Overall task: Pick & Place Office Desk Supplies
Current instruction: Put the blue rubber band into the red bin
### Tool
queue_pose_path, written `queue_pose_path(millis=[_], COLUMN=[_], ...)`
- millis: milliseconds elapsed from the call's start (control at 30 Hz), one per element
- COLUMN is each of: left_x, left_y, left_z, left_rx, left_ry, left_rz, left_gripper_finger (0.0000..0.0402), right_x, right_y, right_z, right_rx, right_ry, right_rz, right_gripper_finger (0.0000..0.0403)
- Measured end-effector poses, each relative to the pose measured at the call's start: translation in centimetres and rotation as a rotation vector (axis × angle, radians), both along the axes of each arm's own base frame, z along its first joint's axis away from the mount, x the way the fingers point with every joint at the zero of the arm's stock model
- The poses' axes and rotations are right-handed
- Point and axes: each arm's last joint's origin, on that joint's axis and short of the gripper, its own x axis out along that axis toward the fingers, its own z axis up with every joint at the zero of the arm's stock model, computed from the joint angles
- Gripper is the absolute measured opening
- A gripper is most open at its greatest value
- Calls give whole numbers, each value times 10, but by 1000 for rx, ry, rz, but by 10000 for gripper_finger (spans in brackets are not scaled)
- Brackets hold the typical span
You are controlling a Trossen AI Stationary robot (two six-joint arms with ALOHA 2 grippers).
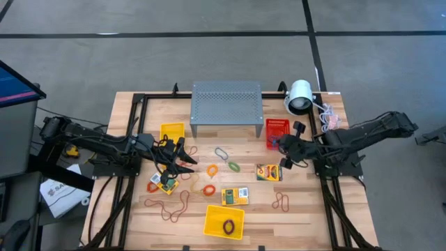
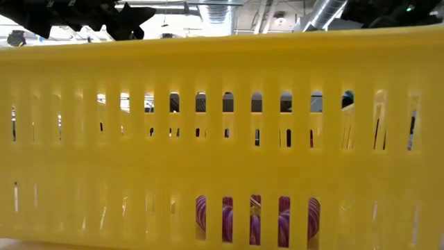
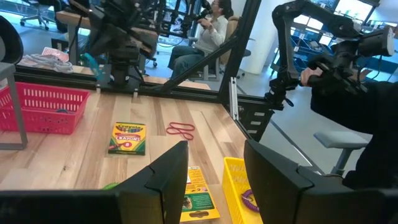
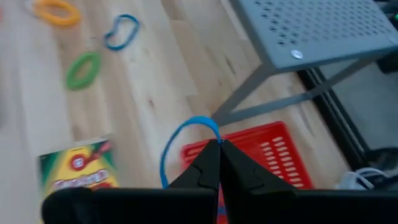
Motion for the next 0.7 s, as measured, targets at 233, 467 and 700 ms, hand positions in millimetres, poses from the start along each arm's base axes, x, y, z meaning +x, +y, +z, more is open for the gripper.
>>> queue_pose_path(millis=[233,467,700], left_x=[0,0,0], left_y=[0,0,0], left_z=[-1,-1,-1], left_rx=[1,1,1], left_ry=[7,8,9], left_rz=[0,0,0], left_gripper_finger=[155,155,155], right_x=[7,16,30], right_y=[-22,-42,-59], right_z=[-5,-17,-33], right_rx=[10,-4,19], right_ry=[50,142,228], right_rz=[-97,-169,-195], right_gripper_finger=[0,0,0])
